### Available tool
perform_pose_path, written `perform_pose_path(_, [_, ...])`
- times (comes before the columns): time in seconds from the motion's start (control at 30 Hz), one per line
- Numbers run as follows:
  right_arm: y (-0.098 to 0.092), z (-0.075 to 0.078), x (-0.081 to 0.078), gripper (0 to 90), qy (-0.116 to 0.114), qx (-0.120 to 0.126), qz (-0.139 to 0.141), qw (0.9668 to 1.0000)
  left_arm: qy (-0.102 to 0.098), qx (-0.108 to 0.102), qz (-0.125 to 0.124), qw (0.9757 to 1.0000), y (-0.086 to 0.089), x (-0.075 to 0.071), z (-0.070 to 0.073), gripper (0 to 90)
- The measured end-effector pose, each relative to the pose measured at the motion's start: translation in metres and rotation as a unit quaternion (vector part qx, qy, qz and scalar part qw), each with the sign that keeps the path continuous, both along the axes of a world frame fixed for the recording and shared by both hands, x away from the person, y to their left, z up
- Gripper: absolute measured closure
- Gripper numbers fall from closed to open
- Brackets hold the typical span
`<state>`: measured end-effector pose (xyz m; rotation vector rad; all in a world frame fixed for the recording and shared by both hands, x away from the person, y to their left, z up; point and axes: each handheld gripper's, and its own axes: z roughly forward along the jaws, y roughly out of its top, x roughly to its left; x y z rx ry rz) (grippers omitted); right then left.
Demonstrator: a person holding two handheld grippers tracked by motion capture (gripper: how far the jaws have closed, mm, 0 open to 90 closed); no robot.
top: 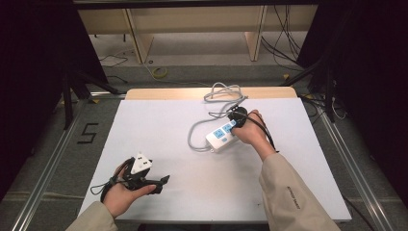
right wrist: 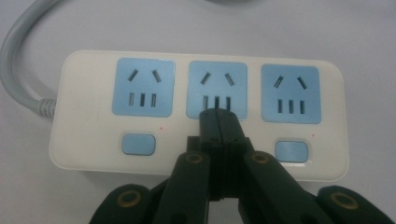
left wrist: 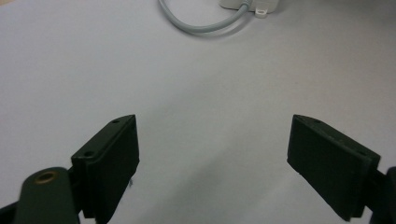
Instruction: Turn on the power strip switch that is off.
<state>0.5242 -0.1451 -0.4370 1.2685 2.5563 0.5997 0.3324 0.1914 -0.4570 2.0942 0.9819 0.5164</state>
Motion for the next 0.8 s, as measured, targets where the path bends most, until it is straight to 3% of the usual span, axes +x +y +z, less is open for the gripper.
perform_pose_path(0.8, [0.0007, -0.0007, 0.0001, 90.0, 0.002, -0.003, -0.002, 1.0, 0.001, -0.002, 0.0, 1.0, -0.0008, -0.0001, -0.0005, 16.6])
